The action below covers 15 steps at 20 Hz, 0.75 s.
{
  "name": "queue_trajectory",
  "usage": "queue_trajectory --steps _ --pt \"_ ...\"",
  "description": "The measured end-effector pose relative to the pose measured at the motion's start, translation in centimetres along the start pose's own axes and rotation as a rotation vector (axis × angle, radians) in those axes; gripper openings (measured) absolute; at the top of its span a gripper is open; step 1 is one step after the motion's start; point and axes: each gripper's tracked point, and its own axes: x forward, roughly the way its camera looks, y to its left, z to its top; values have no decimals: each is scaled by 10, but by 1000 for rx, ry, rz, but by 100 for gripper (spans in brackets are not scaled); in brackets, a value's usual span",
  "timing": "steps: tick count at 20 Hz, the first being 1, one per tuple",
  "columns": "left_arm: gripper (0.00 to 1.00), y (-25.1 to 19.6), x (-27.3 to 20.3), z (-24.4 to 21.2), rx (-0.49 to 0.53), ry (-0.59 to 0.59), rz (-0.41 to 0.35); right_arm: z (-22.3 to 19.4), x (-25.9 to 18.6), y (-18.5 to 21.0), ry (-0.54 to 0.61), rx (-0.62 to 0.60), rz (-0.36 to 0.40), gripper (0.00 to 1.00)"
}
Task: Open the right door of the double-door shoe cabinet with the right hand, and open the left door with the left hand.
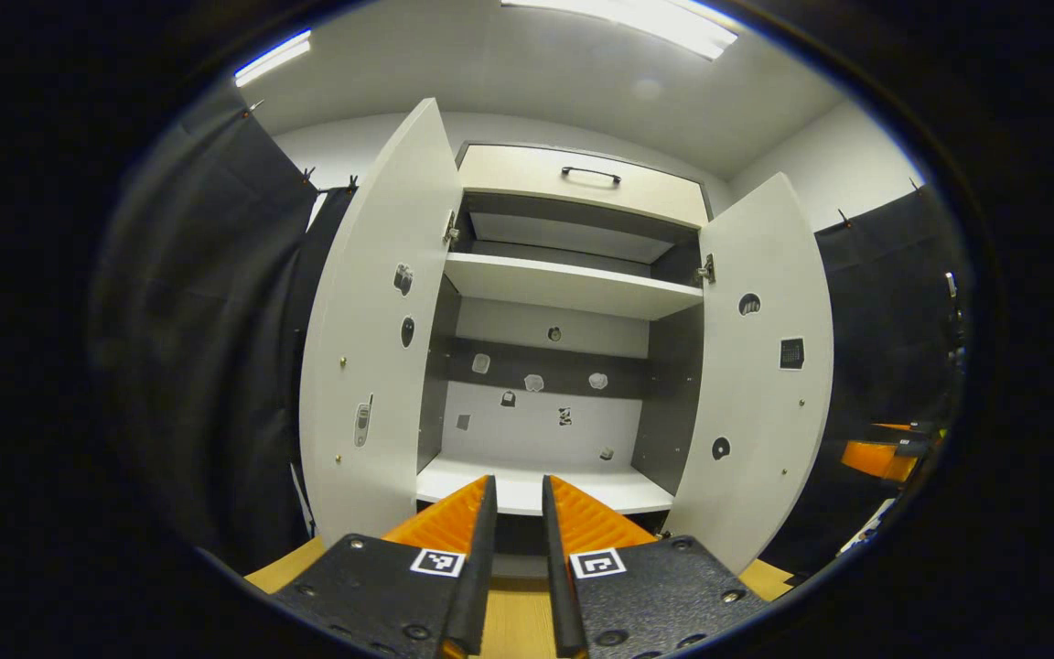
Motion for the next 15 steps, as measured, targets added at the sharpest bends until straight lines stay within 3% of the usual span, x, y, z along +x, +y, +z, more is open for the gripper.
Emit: queue_trajectory --steps 1,2,5,6,7,8,9,13,14,15 --pt "38 0 0 0 13 -1 11 0 2 0 0 2 7 100" --pt "43 -2 0 0 24 -9 18 0 3 0 -2 5 13 93" --pt "58 -11 1 5 35 -35 -1 1 4 1 -6 12 27 100" --pt "65 -15 -1 7 39 -37 -5 1 4 1 -6 15 30 93" --pt "82 -11 -3 9 51 -38 17 2 4 1 -7 18 31 100" --pt "94 -9 -3 7 58 -32 35 1 3 0 -4 20 31 93" --pt "98 -6 0 6 61 -27 50 0 3 1 -3 21 33 93" --pt "95 0 -2 3 21 -21 65 -4 1 -1 11 32 29 93" --pt "95 1 -4 2 14 -21 65 -6 1 -1 19 33 30 100" --pt "95 2 -5 2 13 -25 65 -6 0 -1 23 33 29 100"
